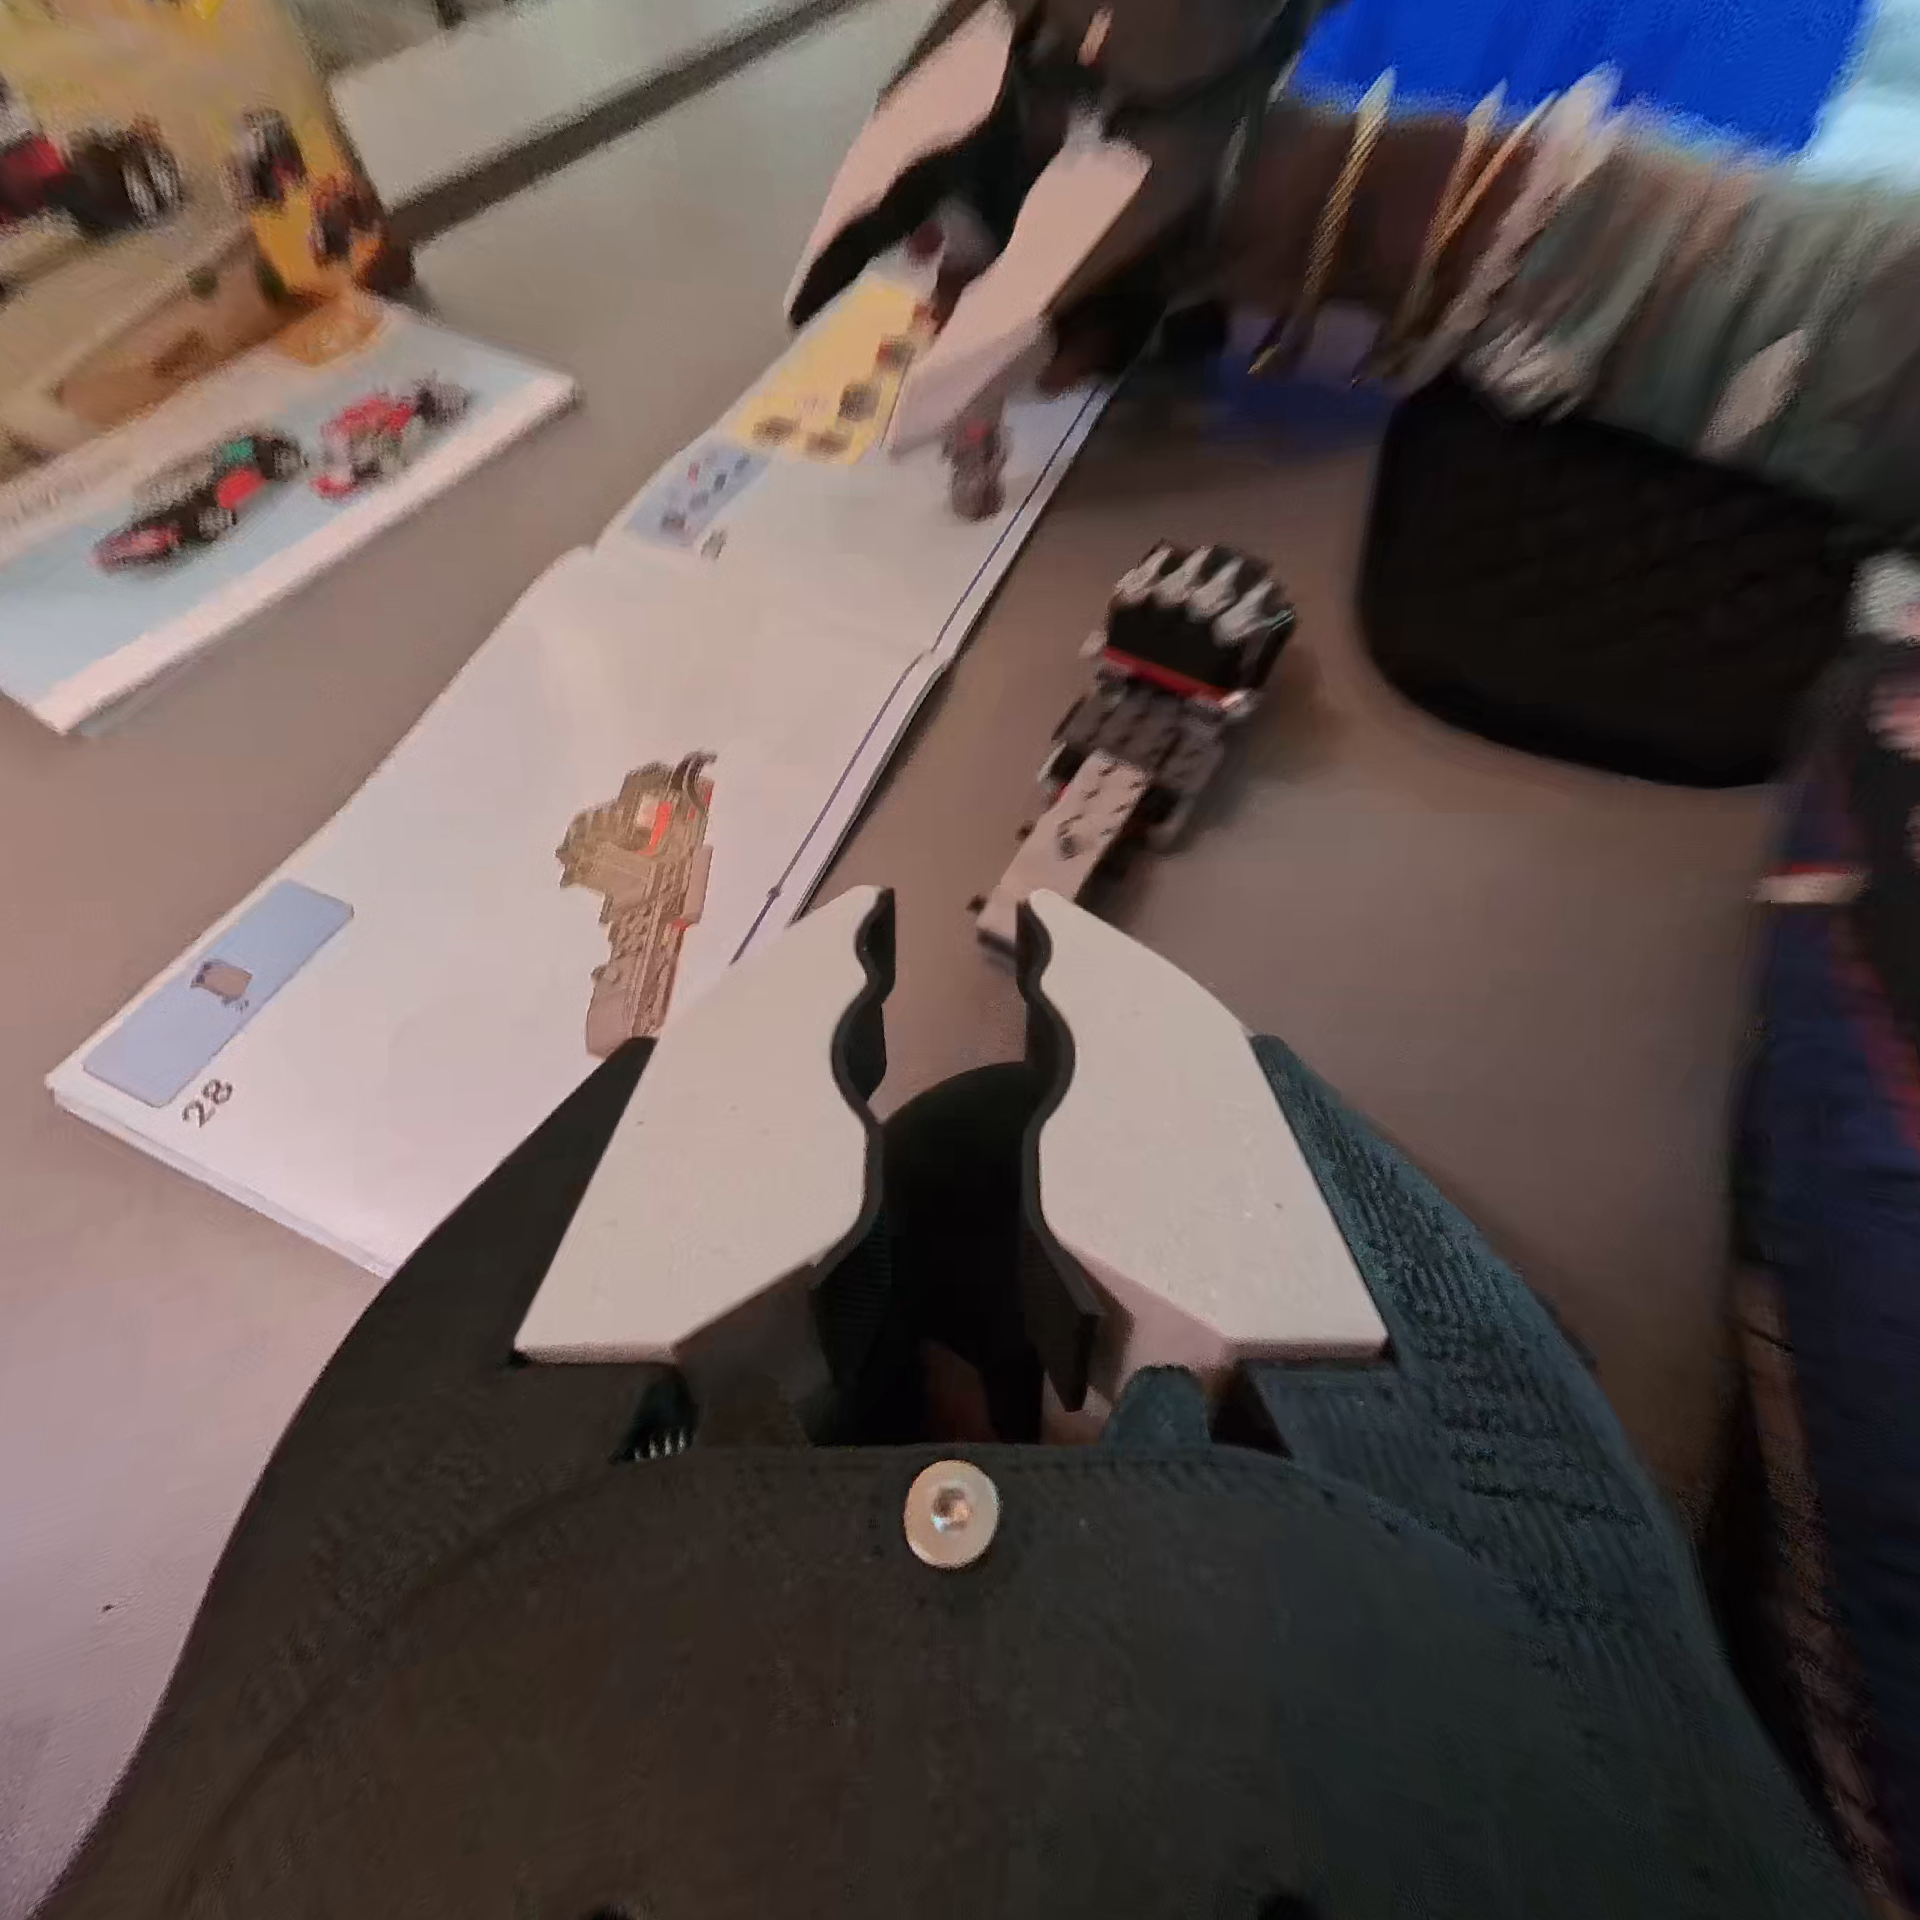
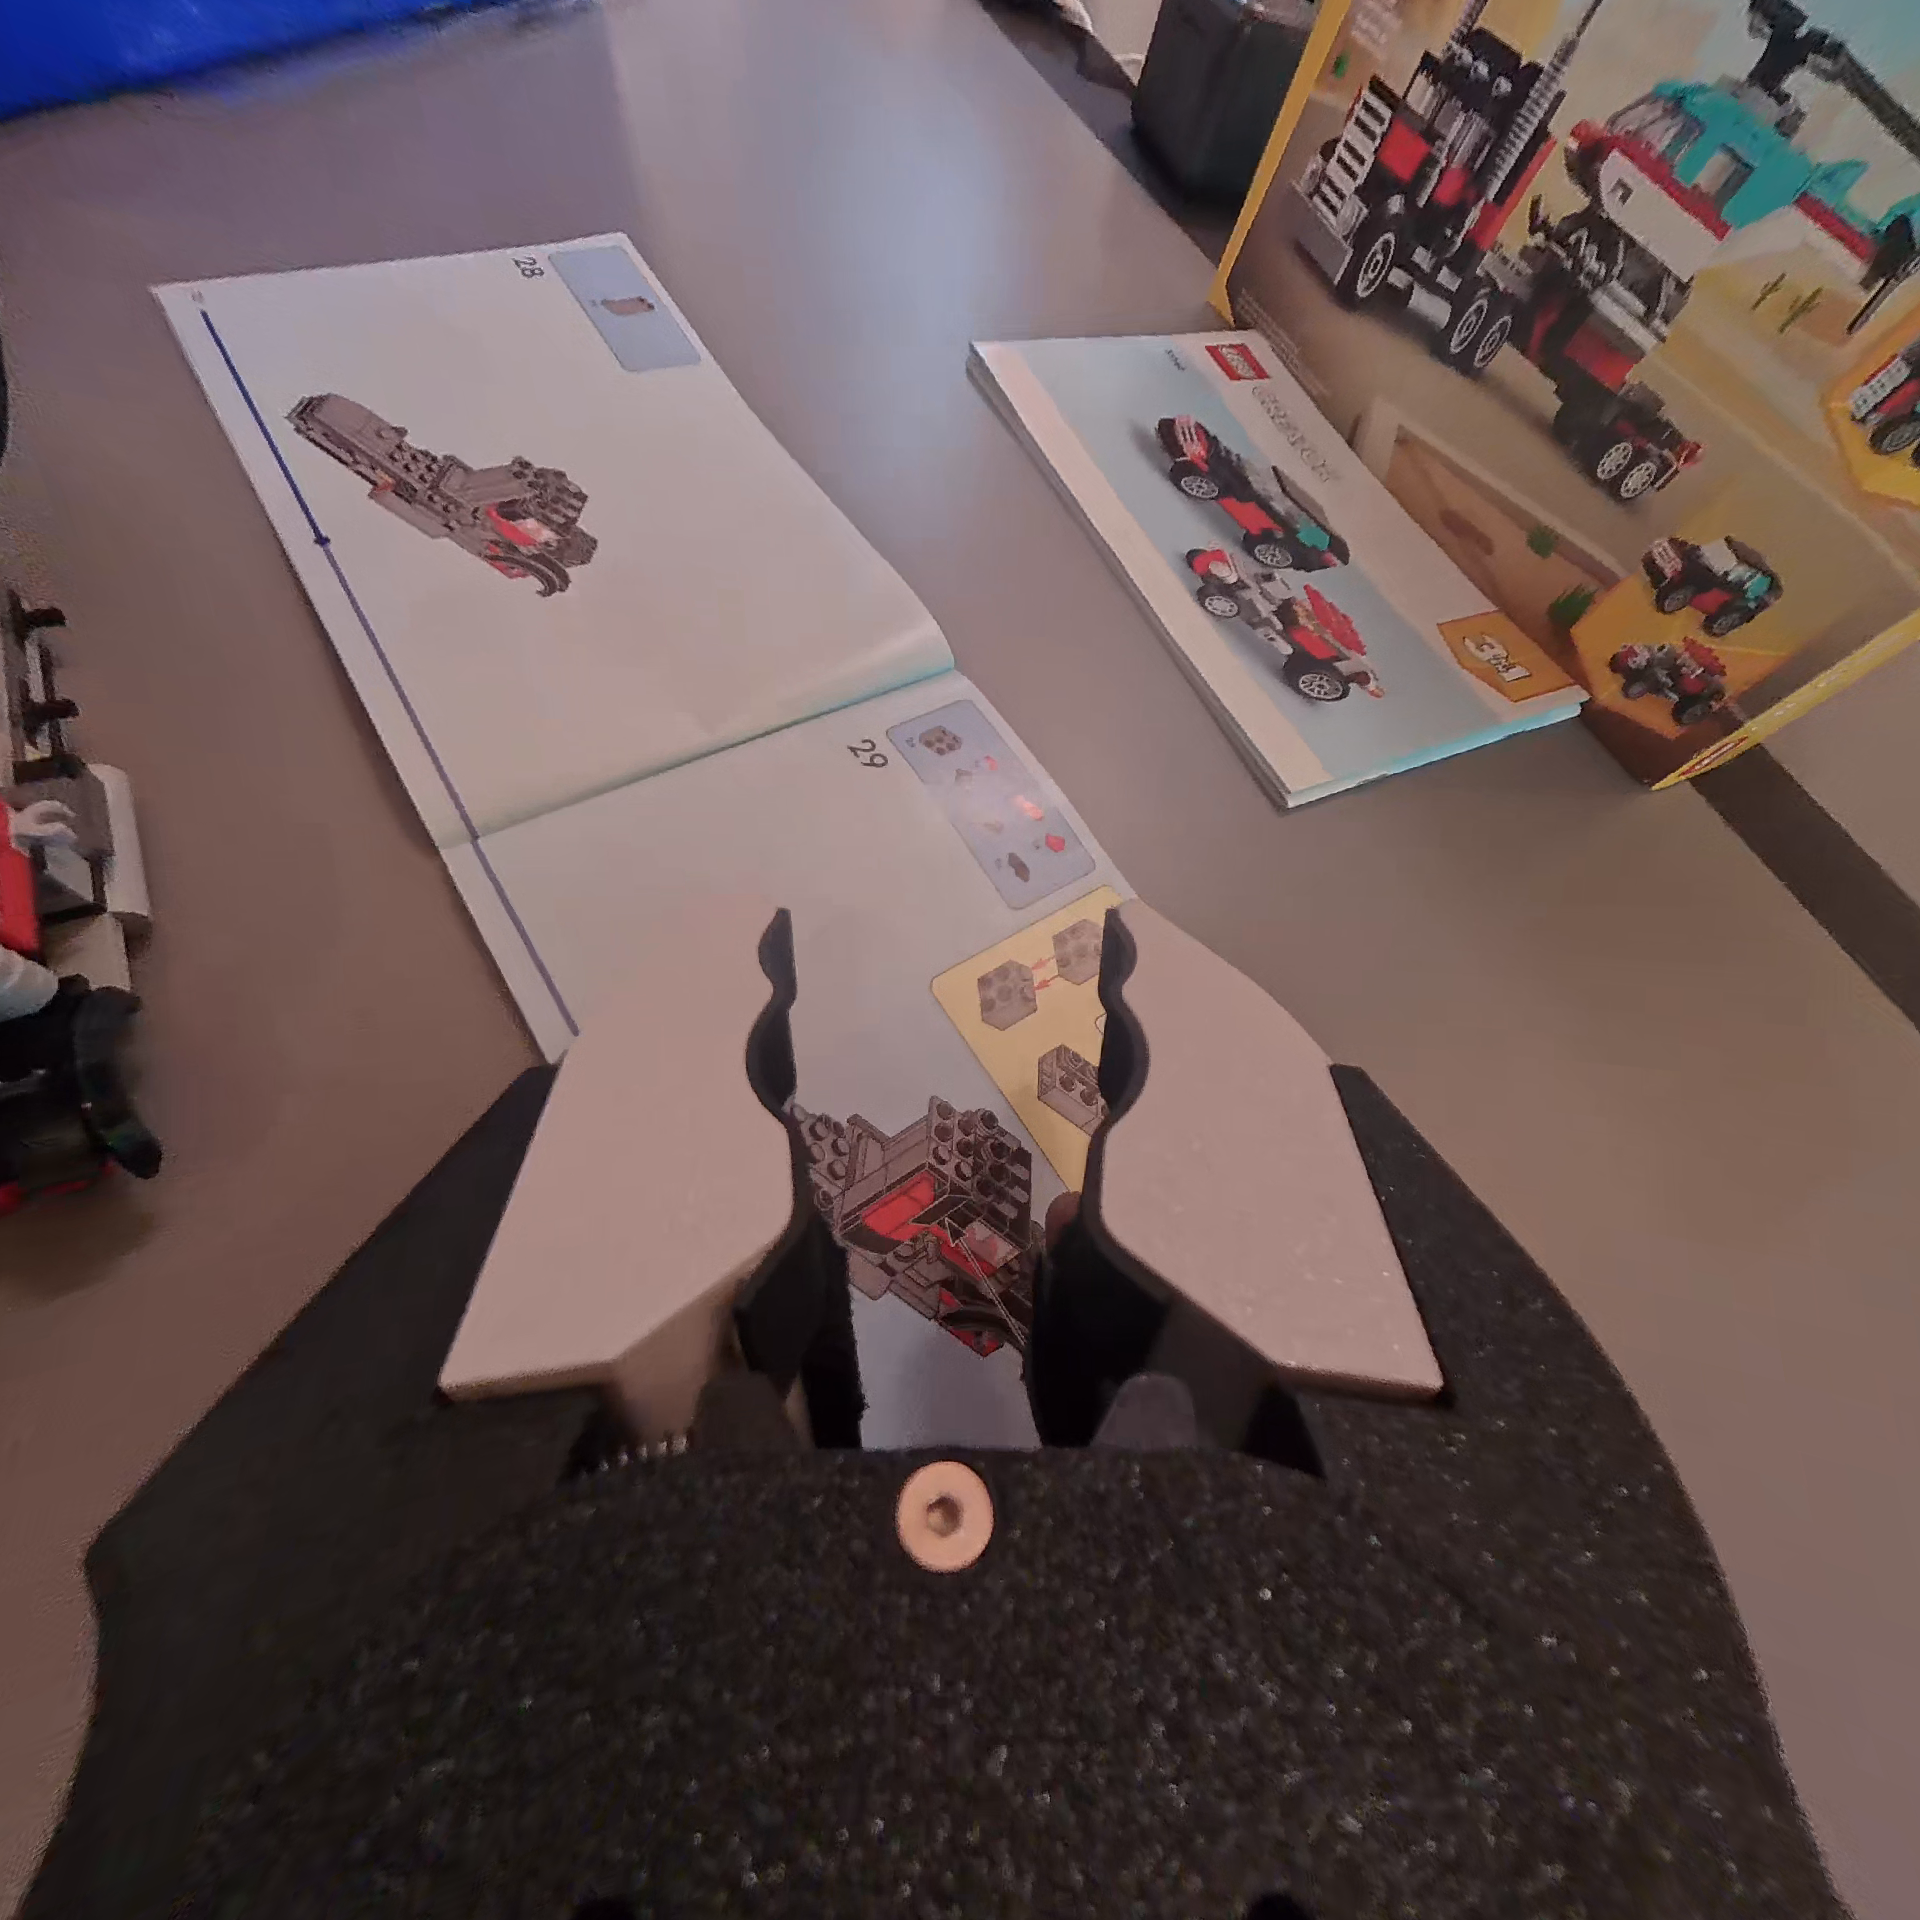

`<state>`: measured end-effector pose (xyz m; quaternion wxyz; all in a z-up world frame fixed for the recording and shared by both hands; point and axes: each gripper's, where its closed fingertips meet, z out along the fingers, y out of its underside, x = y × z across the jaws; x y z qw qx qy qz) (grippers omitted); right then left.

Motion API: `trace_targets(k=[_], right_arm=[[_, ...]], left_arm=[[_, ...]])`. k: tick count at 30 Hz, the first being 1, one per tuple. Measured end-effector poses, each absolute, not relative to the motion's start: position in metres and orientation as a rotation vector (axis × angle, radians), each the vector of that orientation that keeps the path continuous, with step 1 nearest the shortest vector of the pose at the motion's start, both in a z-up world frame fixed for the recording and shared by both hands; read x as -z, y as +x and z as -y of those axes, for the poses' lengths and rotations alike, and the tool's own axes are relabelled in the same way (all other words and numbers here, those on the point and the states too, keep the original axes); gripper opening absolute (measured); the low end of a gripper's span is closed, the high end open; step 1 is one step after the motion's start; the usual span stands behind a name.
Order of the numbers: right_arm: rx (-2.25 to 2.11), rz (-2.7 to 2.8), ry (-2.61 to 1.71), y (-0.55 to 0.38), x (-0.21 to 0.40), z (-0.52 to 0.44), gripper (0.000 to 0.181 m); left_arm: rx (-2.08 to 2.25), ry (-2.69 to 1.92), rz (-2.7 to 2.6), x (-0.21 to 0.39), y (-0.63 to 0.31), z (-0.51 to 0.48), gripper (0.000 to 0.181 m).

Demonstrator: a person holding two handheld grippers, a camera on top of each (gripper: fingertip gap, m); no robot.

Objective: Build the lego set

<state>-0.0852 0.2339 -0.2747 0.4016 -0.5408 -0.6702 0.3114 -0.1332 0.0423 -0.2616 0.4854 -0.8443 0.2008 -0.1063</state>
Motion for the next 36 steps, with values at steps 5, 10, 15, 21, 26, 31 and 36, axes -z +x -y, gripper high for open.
trace_targets(k=[5,10,15,21,26,31,36], right_arm=[[-0.792,1.66,-1.314,-0.084,0.263,-0.232,0.057],[-0.85,1.702,-1.271,-0.088,0.258,-0.218,0.058],[-0.841,1.722,-1.231,-0.086,0.257,-0.213,0.057],[-0.872,1.664,-1.218,-0.081,0.246,-0.218,0.056],[-0.851,1.664,-1.213,-0.079,0.245,-0.219,0.055],[-0.859,1.692,-1.21,-0.08,0.248,-0.214,0.053],[-1.082,1.698,-1.185,-0.096,0.234,-0.187,0.048]], left_arm=[[0.075,-2.024,-0.218,0.177,-0.22,0.014,0.022],[-0.218,-2.619,0.211,0.204,-0.38,0.106,0.022],[-0.056,-3.08,0.425,0.271,-0.426,0.144,0.016],[-0.163,-3.208,0.47,0.286,-0.444,0.143,0.012],[-0.225,-3.272,0.441,0.296,-0.448,0.148,0.004],[-0.593,-2.983,0.328,0.252,-0.453,0.132,0.003],[-1.038,-1.946,-0.278,0.136,-0.381,0.039,0.004]])
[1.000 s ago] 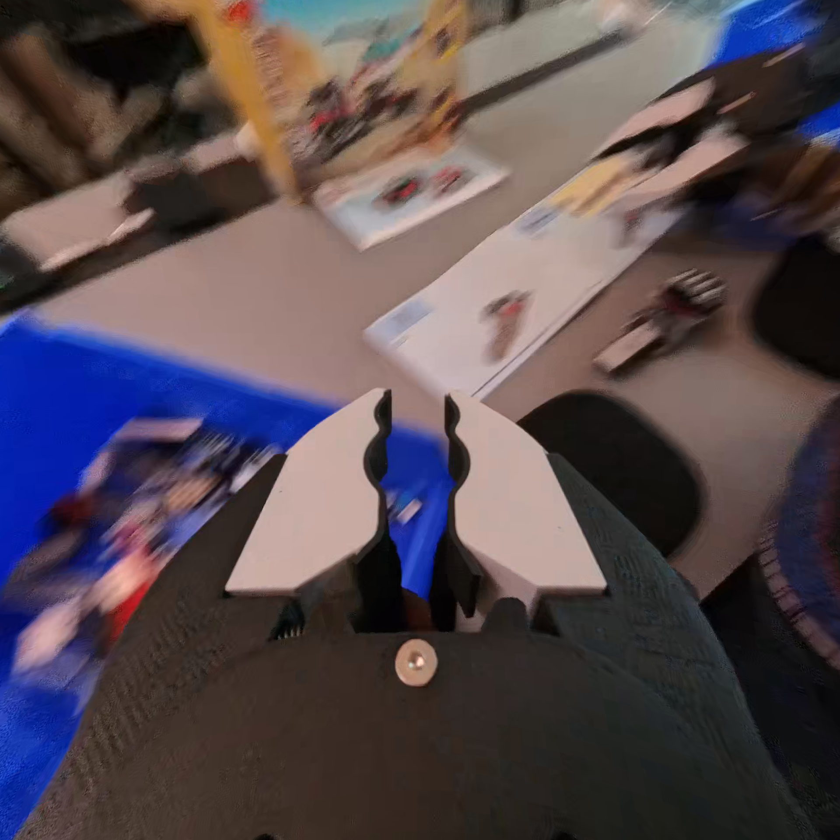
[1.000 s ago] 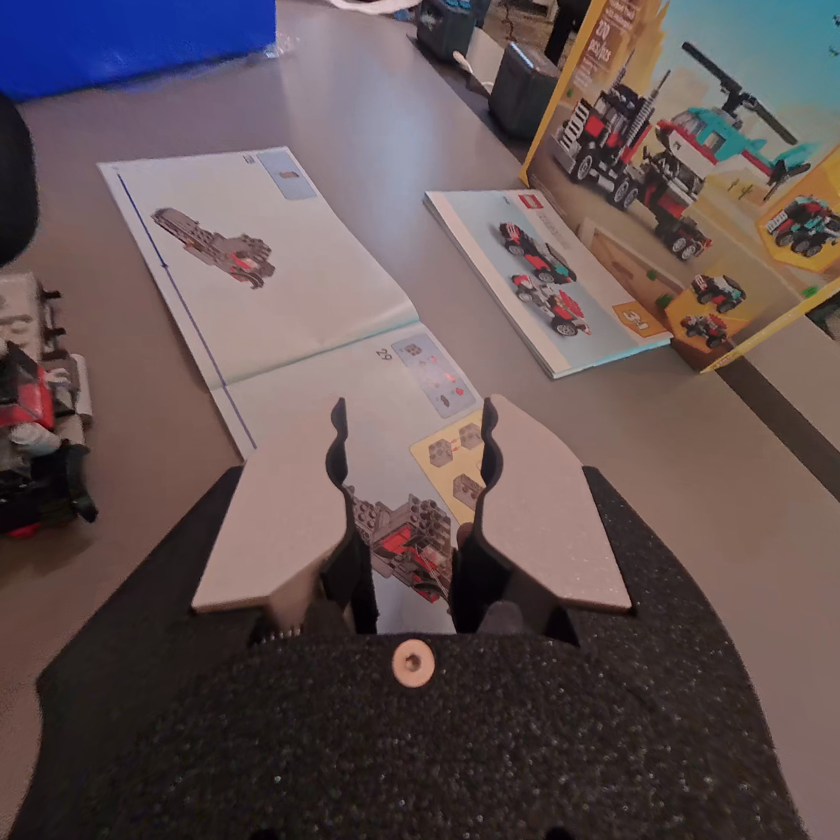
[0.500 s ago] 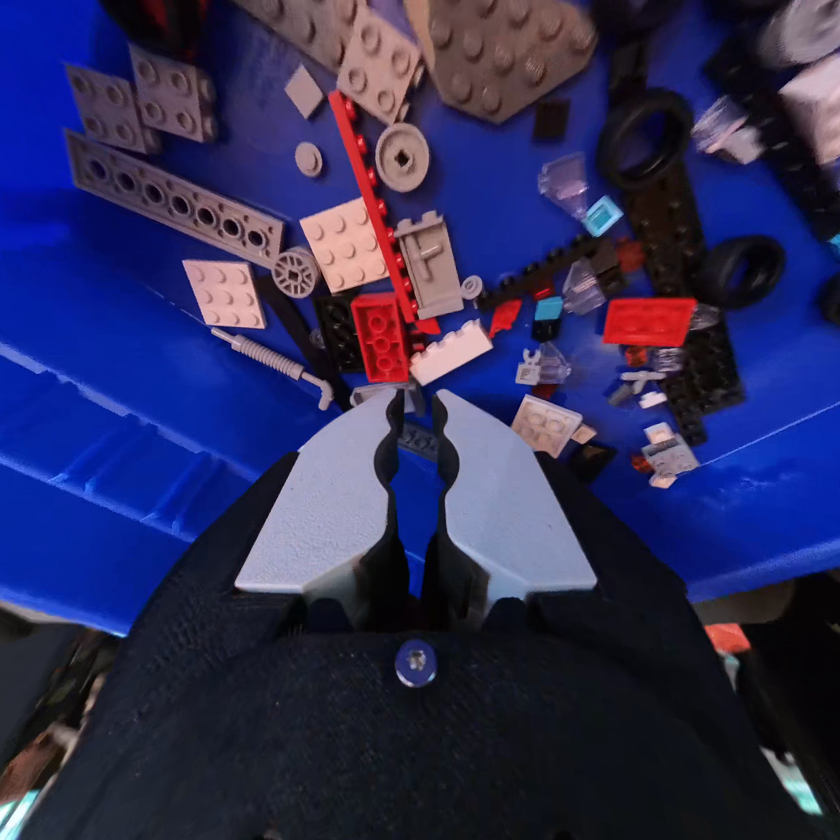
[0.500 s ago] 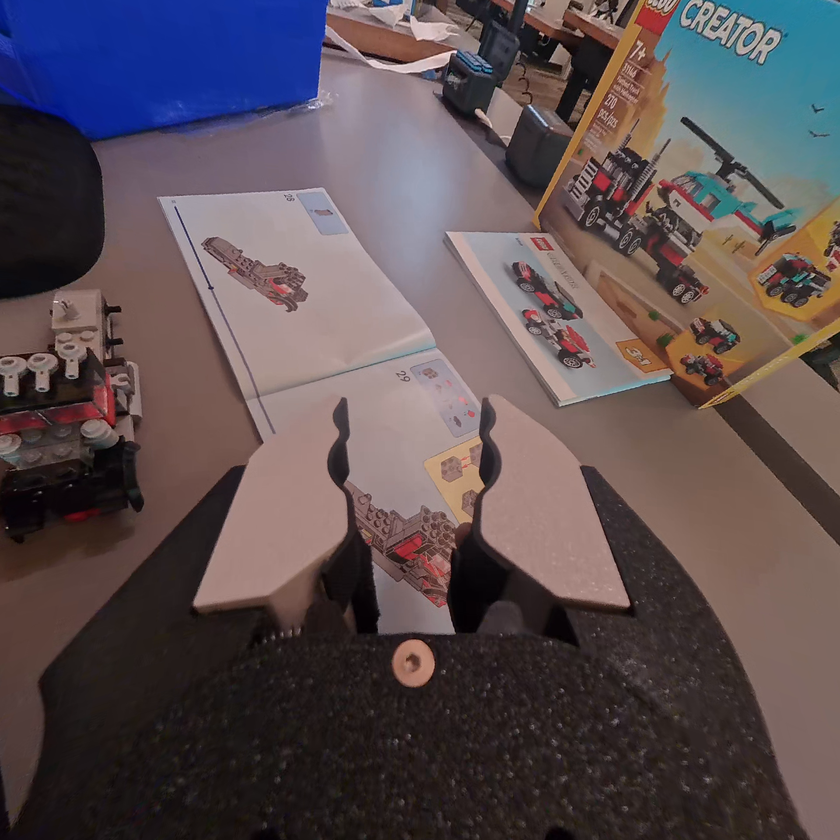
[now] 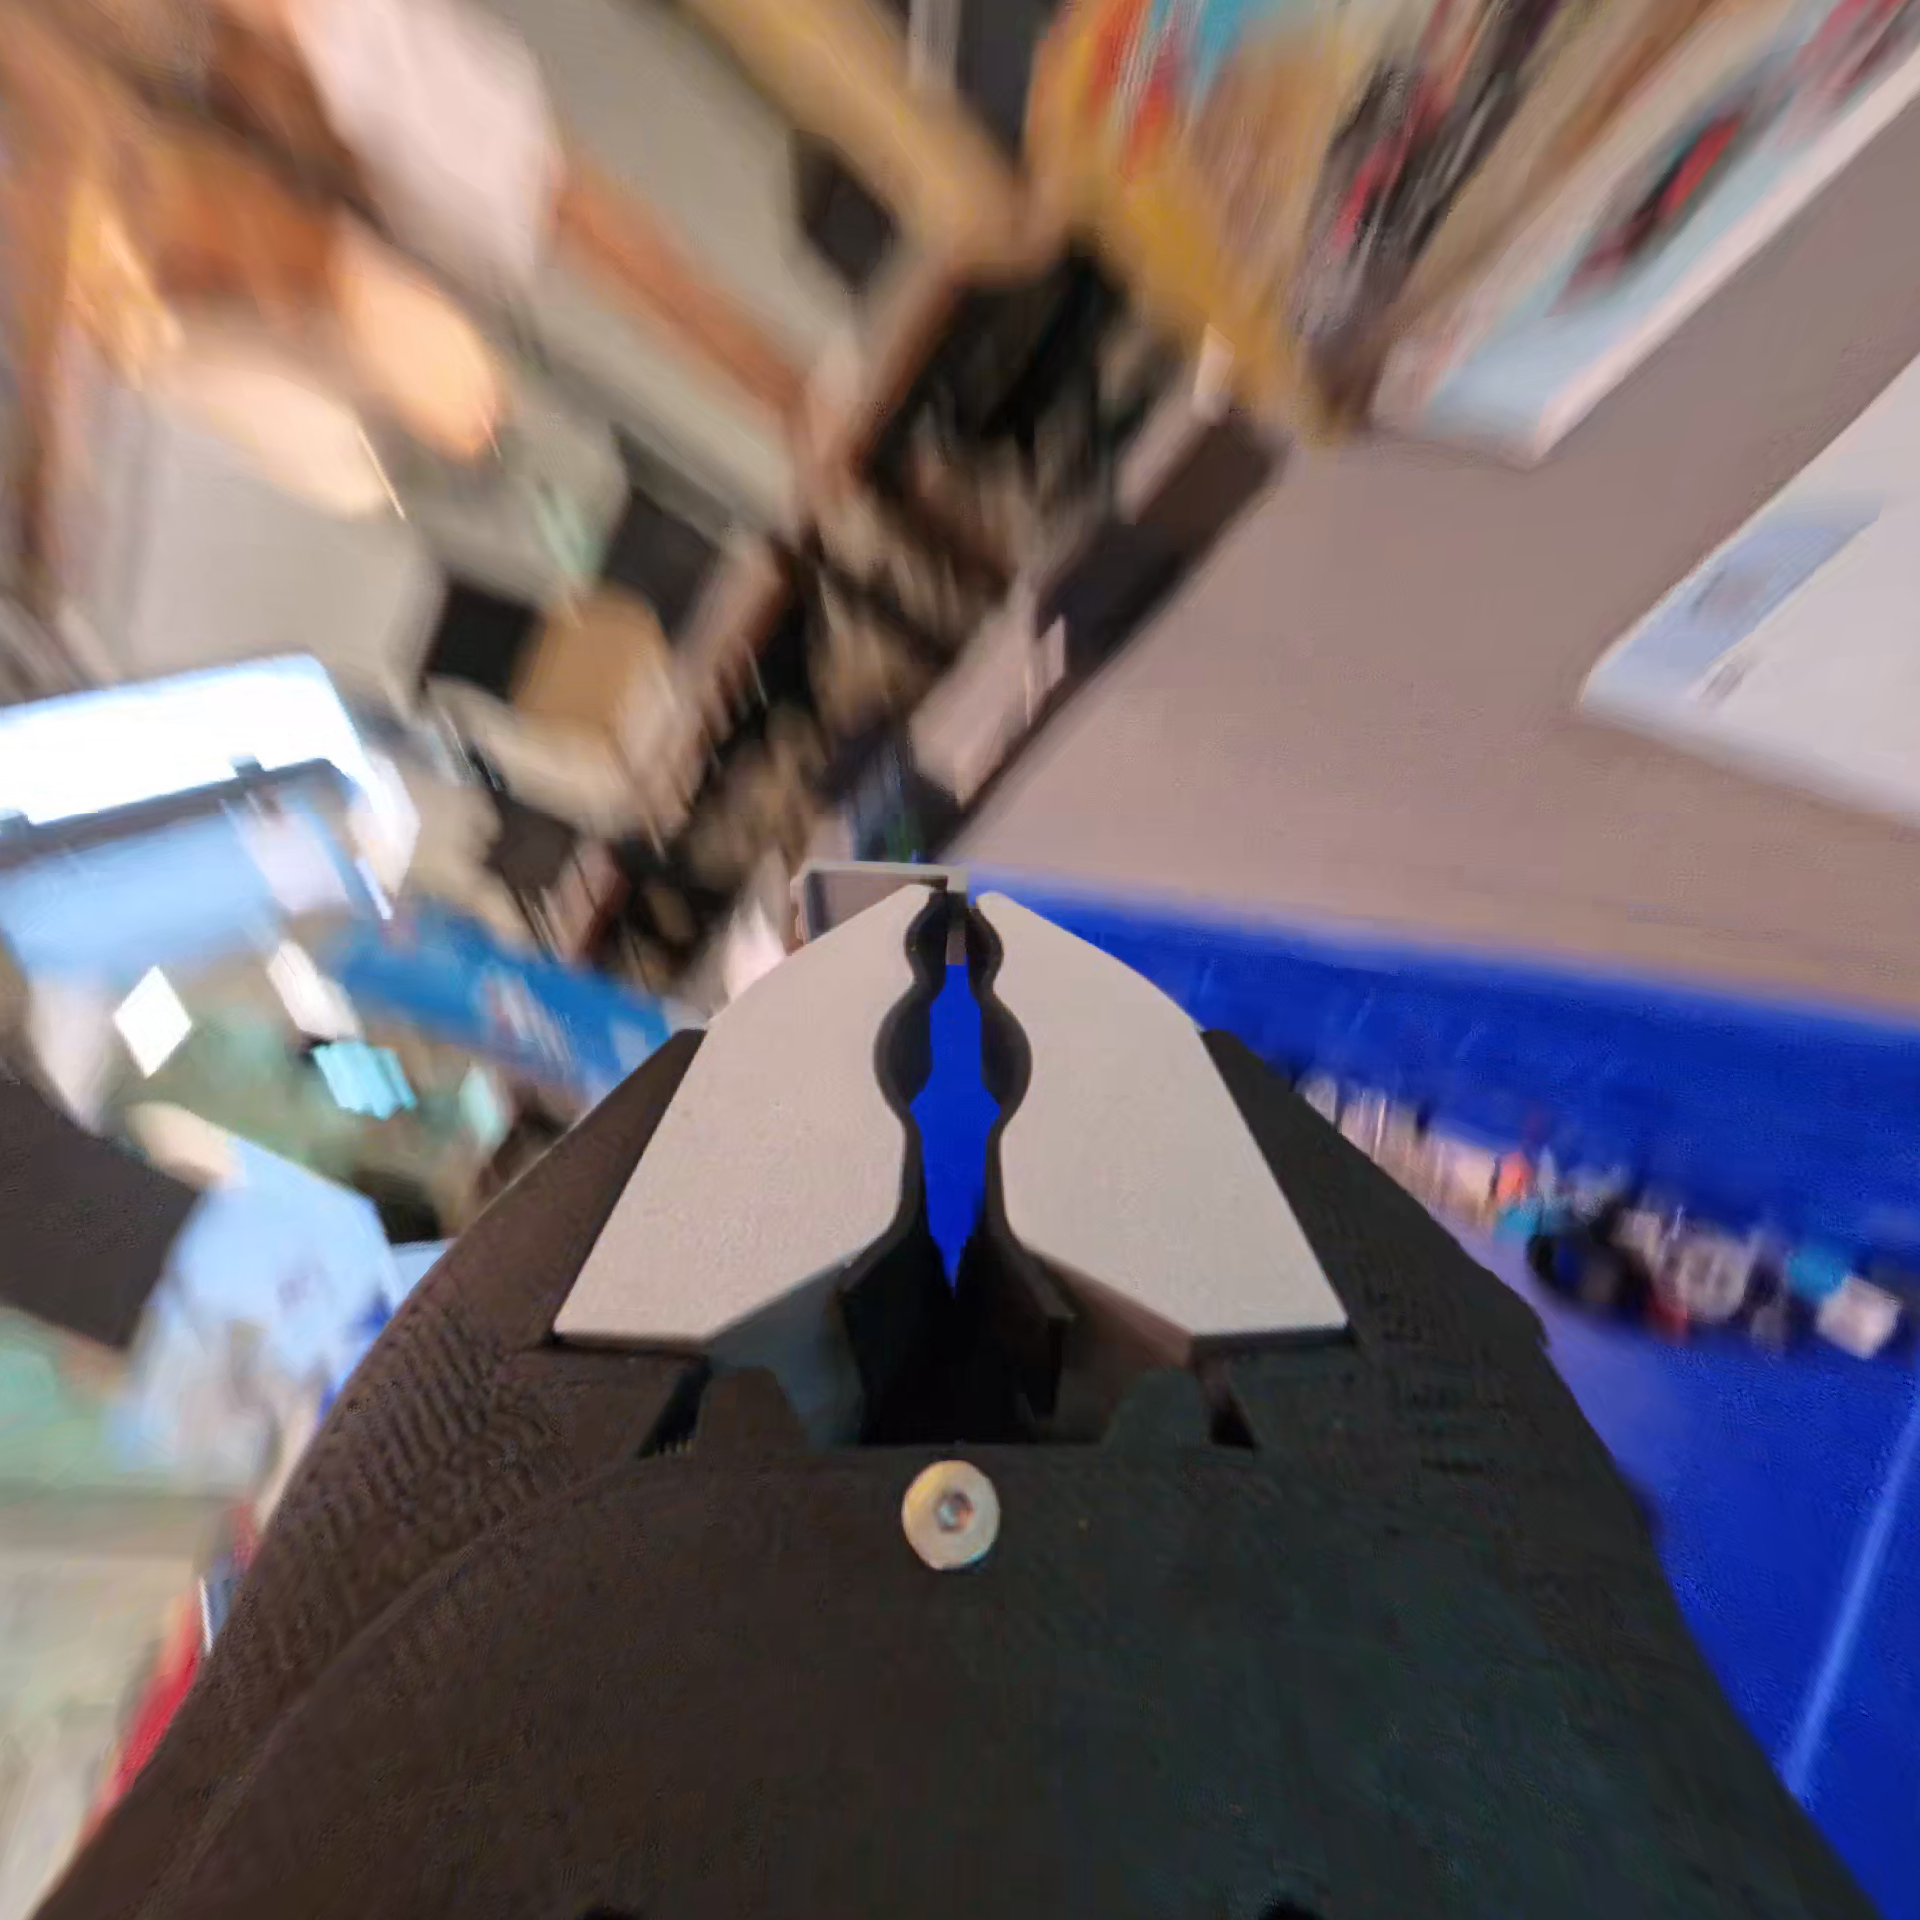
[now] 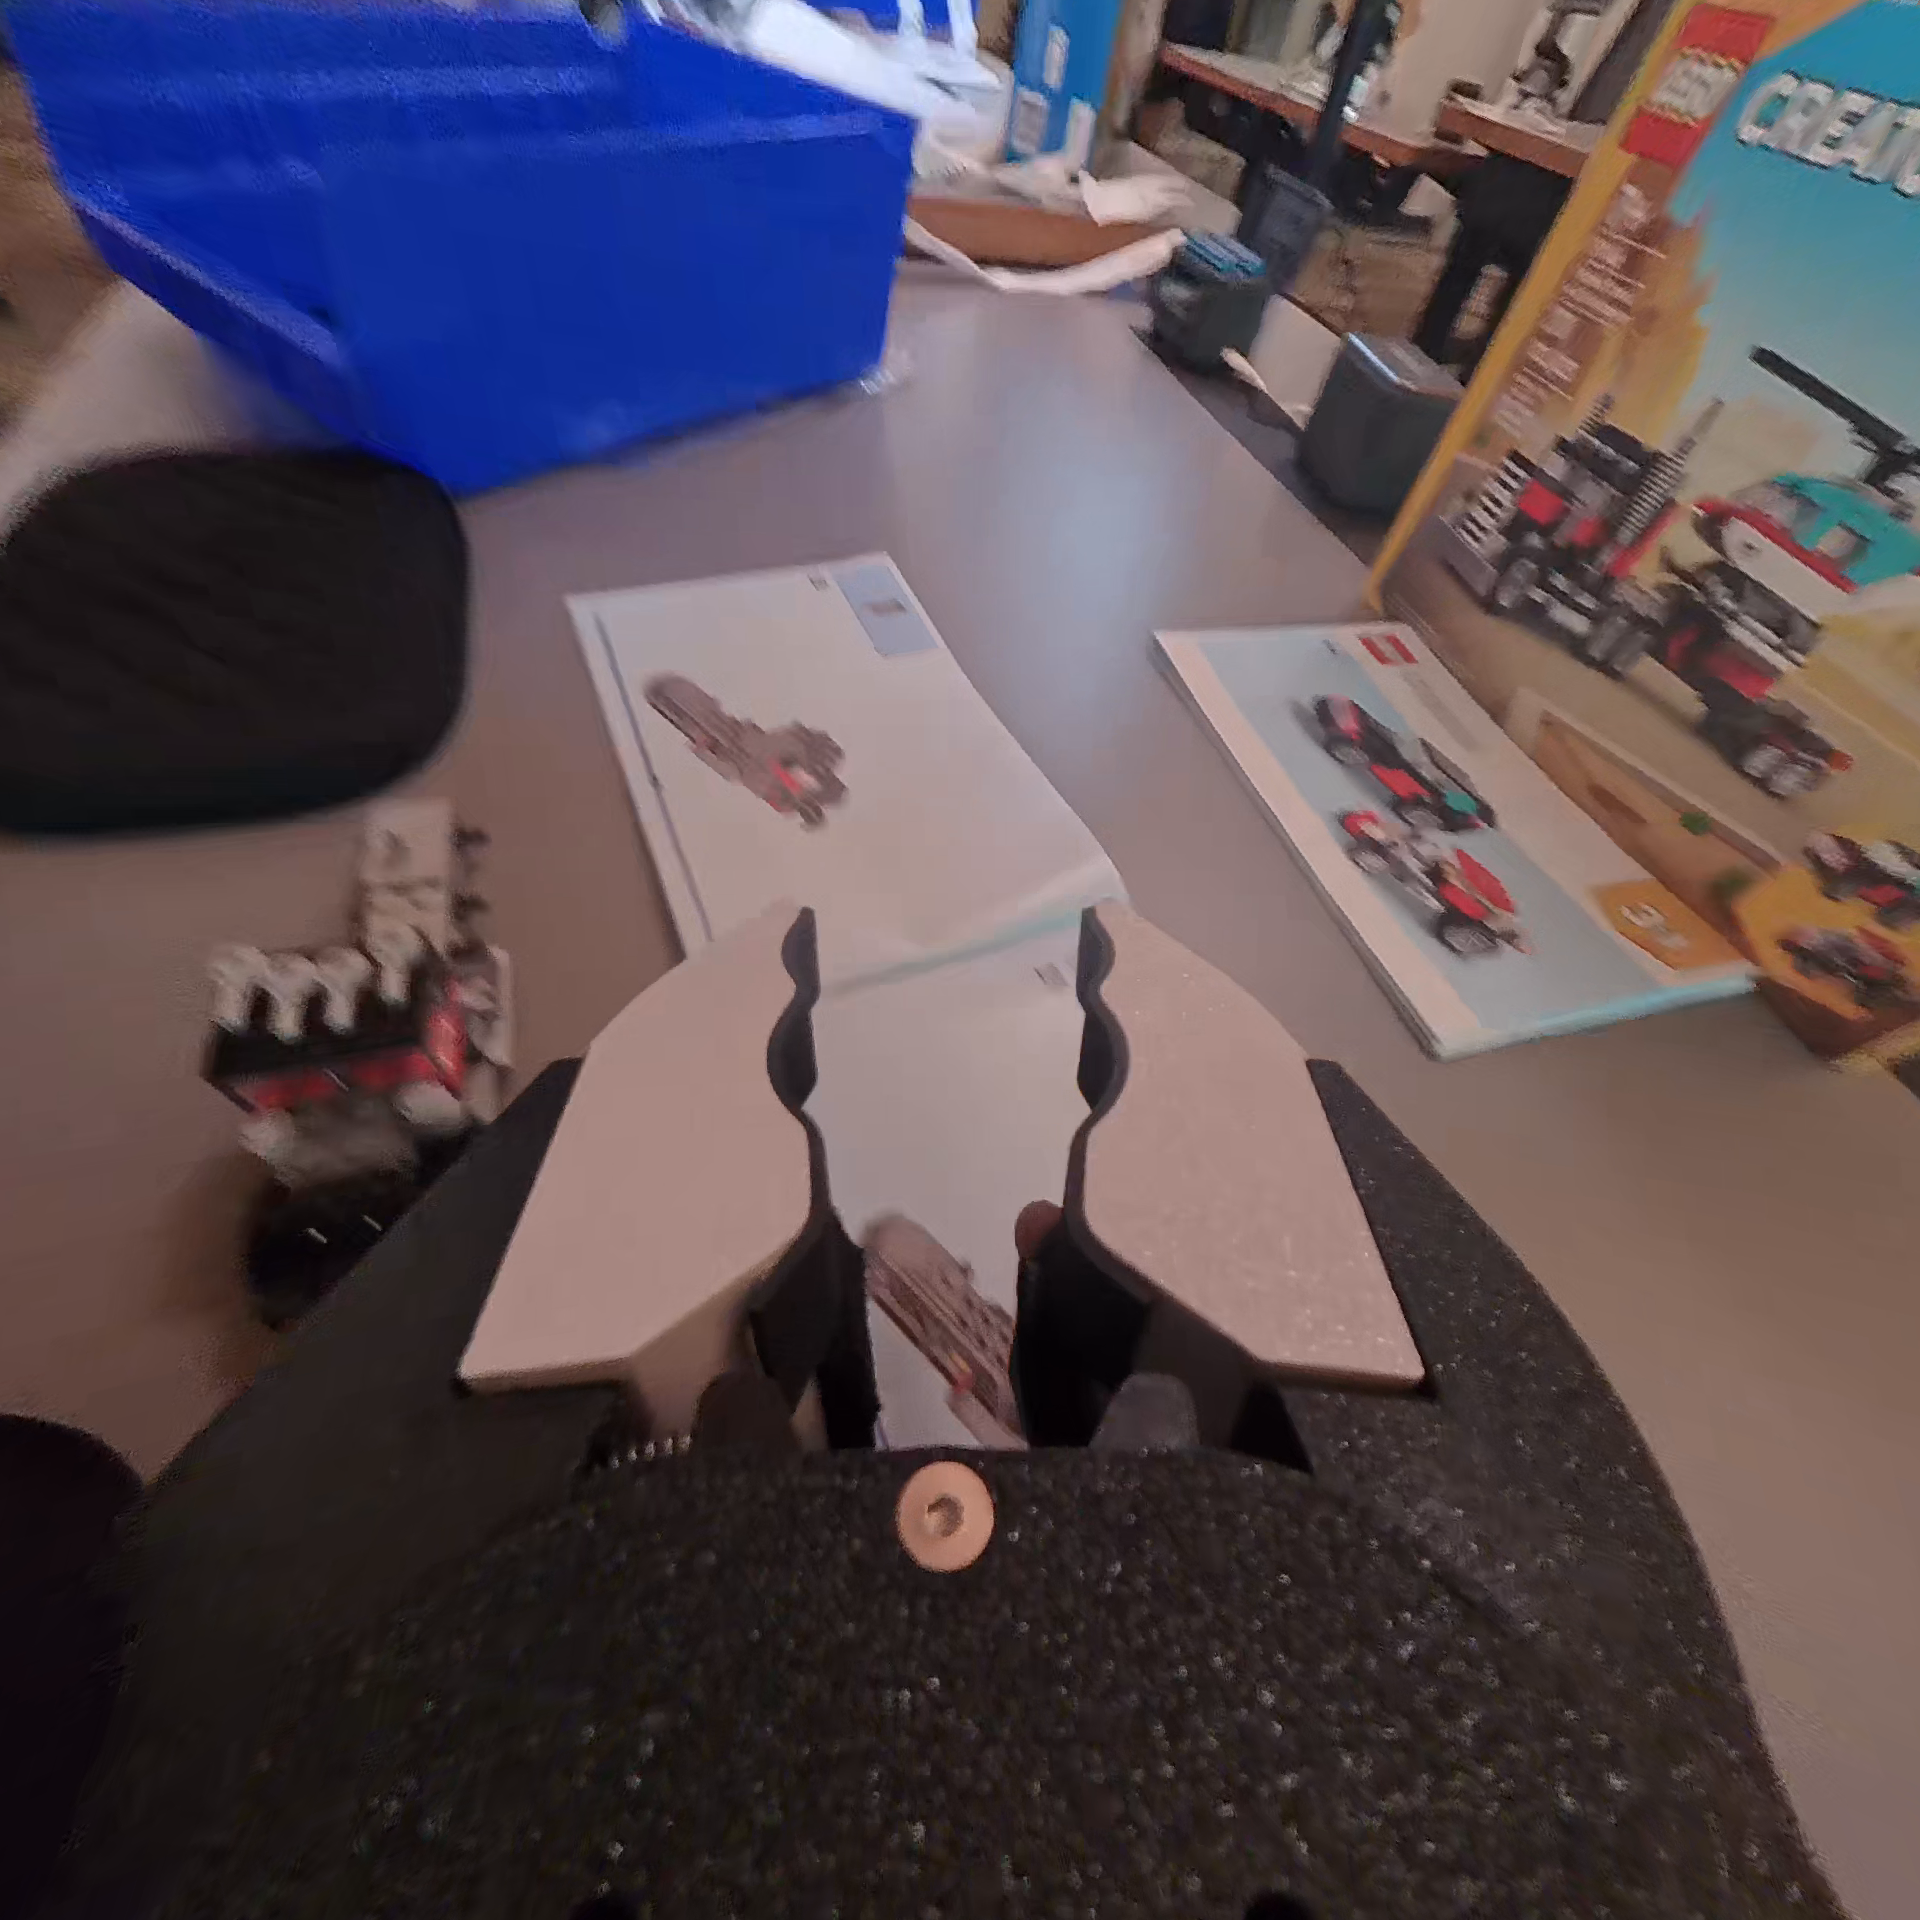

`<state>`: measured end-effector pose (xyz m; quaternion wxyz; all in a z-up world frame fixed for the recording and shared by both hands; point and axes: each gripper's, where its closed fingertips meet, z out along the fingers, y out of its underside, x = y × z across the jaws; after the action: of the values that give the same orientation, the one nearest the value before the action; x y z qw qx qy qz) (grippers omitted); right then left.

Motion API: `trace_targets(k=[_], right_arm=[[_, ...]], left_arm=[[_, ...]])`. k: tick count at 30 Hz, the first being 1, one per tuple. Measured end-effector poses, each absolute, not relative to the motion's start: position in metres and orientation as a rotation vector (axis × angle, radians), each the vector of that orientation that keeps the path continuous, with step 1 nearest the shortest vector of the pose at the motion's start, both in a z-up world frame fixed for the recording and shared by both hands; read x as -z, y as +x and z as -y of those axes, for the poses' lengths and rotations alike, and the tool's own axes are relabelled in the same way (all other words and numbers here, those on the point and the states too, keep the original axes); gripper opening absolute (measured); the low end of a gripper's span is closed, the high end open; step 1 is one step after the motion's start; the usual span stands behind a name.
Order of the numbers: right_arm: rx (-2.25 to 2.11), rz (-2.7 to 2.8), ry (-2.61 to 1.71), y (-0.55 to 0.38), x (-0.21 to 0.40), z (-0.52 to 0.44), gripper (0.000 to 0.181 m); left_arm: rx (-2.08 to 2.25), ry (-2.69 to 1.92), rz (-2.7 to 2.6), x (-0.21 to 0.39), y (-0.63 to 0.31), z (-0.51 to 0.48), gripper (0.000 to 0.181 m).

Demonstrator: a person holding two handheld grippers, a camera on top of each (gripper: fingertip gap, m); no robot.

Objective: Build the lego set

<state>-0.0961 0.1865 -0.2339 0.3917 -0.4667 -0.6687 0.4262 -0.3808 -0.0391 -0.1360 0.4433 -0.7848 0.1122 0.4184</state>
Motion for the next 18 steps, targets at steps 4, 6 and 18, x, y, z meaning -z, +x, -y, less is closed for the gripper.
trace_targets(k=[4,6,18], right_arm=[[-1.453,1.669,-1.113,-0.115,0.191,-0.139,0.045],[-1.677,1.659,-1.037,-0.121,0.165,-0.109,0.045],[-2.221,1.85,-0.919,-0.137,0.119,-0.038,0.038]], left_arm=[[-1.099,-1.385,-0.709,0.118,-0.265,-0.012,0.003],[-1.025,-1.279,-0.803,0.126,-0.225,-0.03,0.003],[-0.73,-1.103,-1.16,0.146,-0.126,-0.044,0.002]])
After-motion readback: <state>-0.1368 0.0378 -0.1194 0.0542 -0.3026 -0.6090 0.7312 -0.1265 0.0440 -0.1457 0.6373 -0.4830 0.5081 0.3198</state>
